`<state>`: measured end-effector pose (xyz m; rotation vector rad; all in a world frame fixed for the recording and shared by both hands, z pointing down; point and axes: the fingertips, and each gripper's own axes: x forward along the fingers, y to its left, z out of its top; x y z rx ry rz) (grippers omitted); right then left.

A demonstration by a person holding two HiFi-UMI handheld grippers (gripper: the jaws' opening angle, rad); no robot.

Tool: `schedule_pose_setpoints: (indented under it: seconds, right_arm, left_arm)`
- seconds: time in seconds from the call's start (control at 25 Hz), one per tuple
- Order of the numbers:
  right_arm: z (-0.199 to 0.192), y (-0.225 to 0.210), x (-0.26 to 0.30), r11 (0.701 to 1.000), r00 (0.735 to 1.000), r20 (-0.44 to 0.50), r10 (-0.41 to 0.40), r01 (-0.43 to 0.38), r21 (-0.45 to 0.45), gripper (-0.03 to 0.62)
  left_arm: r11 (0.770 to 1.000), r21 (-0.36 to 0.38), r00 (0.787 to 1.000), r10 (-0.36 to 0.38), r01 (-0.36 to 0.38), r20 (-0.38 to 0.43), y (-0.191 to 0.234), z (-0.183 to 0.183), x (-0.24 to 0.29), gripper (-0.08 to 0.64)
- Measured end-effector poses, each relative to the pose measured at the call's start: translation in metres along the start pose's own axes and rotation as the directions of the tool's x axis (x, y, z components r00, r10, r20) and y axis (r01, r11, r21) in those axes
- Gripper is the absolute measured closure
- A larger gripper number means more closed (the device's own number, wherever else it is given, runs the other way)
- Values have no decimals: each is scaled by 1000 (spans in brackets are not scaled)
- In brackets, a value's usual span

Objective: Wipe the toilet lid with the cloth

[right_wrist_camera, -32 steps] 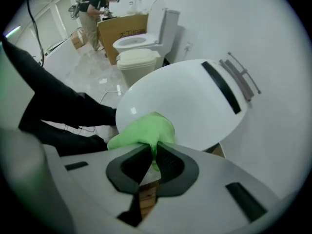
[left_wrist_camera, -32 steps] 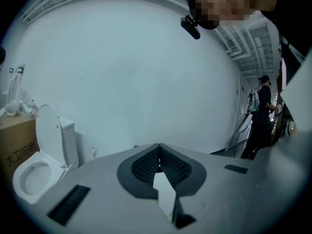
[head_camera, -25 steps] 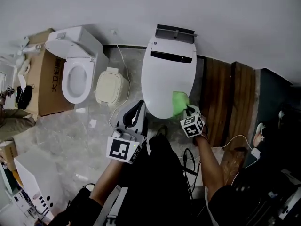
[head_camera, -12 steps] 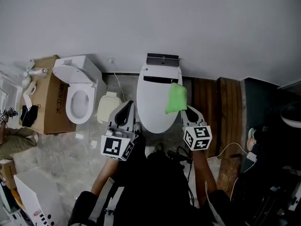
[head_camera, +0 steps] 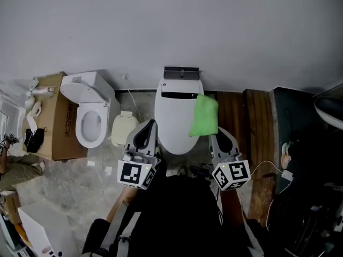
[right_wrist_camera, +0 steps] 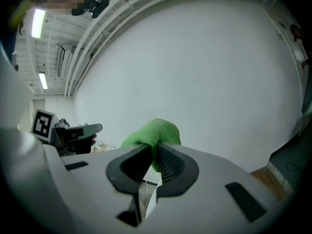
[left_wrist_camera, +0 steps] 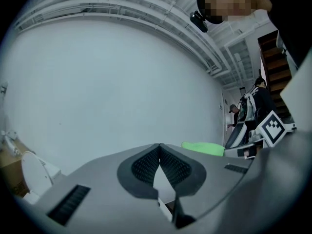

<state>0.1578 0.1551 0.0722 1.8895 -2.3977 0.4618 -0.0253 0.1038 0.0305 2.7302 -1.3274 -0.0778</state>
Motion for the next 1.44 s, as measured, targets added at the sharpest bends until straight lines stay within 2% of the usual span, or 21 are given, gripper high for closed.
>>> schedule_pose_setpoints:
  seconds: [0.72, 1.28, 1.44]
  right_arm:
    - [-5, 15, -13, 999, 1000, 6, 12, -11, -43, 555]
    - [-8, 8, -28, 999, 1000, 12, 10, -9, -50, 555]
    - [-9, 5, -30, 999, 1000, 12, 6, -5, -51, 555]
  left_arm:
    - [999, -4, 999, -42, 42, -16, -19, -5, -7, 551]
    - [999, -18, 999, -51, 51, -15, -39, -6, -9, 551]
    - [999, 1, 999, -52, 52, -4, -40, -10, -9, 551]
